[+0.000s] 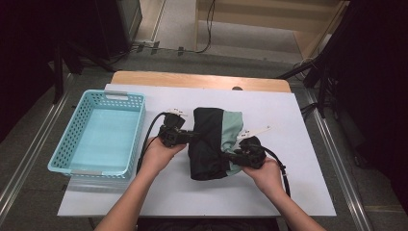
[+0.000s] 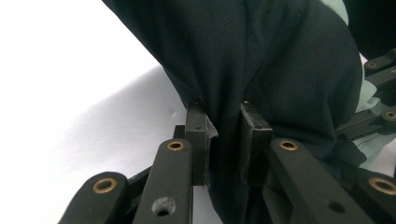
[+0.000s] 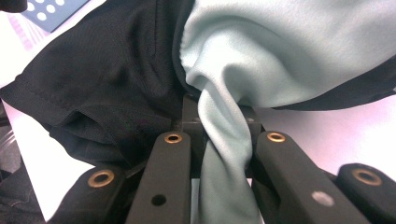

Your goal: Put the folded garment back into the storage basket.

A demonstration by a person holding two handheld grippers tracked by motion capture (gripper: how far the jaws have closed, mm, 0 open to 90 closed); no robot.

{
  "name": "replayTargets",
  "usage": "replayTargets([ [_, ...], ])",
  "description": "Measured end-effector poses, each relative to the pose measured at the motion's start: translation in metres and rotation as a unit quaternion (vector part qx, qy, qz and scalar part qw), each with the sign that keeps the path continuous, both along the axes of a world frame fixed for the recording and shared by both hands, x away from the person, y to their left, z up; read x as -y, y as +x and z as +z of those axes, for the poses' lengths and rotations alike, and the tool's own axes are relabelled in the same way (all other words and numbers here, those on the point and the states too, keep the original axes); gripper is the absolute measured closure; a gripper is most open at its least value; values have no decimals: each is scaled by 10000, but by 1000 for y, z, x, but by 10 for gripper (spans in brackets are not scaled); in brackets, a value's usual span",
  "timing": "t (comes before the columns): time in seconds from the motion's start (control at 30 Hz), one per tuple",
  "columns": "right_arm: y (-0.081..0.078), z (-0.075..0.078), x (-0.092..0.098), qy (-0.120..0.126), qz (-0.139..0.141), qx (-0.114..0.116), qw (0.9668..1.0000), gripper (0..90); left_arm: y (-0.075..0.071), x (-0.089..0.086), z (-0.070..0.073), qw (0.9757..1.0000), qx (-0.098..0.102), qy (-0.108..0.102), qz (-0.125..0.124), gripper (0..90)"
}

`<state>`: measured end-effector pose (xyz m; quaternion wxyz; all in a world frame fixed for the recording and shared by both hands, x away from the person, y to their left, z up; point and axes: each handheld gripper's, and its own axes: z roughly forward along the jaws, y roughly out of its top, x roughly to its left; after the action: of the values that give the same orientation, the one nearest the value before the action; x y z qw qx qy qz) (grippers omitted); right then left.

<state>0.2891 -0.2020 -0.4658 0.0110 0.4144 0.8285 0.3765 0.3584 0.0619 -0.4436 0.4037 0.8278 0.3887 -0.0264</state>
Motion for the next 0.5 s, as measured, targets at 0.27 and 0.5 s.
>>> replayTargets([
  [0.27, 3, -8, -14, 8, 70, -46, 10000, 781, 0, -15, -6, 9998, -140, 55, 139, 777],
  [0.5, 10, -17, -27, -51, 128, -97, 9999, 780, 3, -23, -16, 9992, -193, 211, 290, 774],
])
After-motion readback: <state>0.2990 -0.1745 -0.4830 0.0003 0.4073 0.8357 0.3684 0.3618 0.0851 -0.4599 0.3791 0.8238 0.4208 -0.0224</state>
